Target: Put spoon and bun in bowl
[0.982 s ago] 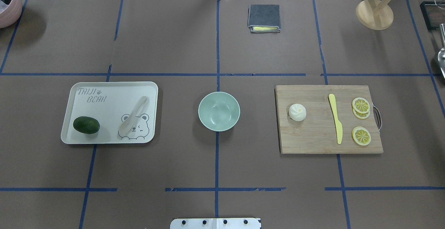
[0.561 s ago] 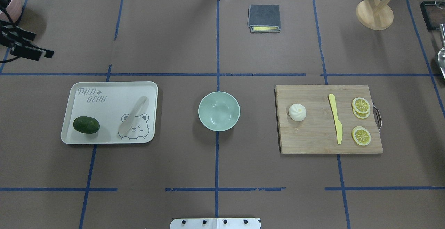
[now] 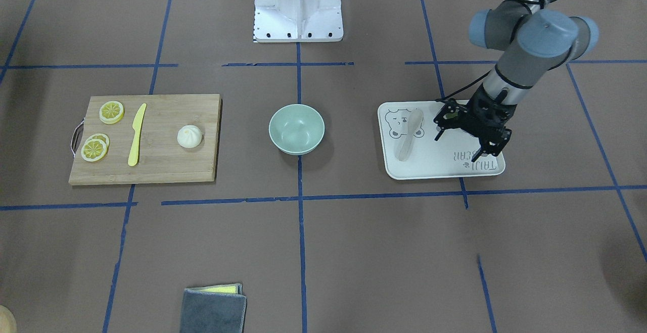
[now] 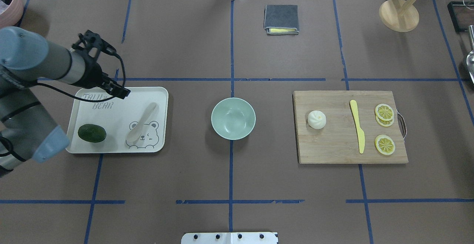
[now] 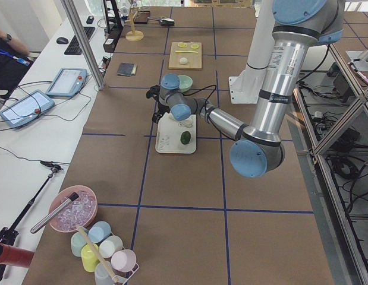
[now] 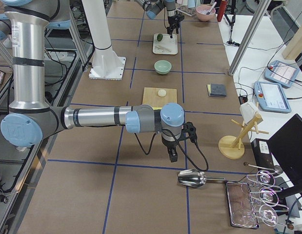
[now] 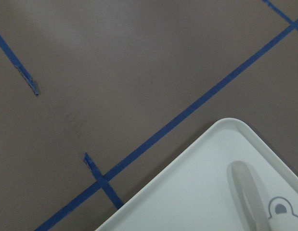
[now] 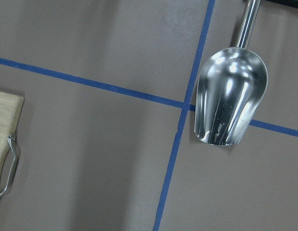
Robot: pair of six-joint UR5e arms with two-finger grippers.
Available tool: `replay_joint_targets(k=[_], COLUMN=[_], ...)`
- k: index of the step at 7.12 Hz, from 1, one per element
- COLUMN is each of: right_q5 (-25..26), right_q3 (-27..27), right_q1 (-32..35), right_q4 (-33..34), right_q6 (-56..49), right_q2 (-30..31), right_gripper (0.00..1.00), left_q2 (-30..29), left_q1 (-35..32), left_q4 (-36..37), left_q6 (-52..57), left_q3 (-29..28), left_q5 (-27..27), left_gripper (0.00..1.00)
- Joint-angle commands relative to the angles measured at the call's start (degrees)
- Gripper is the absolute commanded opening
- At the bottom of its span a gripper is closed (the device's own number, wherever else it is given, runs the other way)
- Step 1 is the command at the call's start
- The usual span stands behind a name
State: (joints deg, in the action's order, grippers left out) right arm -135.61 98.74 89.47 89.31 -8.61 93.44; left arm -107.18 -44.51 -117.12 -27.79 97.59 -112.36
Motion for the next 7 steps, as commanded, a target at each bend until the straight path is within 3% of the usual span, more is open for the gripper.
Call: replay_joint_targets(k=[1, 3, 7], right_q5=[0.0, 0.0, 0.0], right_q3=[0.0, 0.0, 0.0], right_q1=[0.0, 0.0, 0.0], right_q4=[0.0, 0.1, 0.1], right_q6=[0.0, 0.0, 0.0], right_q2=[0.0, 0.0, 0.0], right_gripper=[1.00, 1.00, 1.00], left_q2=[-3.3, -3.0, -2.7], left_q1=[6.3, 7.8, 8.9], left_q4=[4.0, 3.9, 3.7], left_q6=[-5.4, -6.7, -6.7], left_q3=[-1.4, -1.2, -2.2], left_q5=[5.8, 5.8, 5.8], left_gripper=[1.00, 0.99, 0.78])
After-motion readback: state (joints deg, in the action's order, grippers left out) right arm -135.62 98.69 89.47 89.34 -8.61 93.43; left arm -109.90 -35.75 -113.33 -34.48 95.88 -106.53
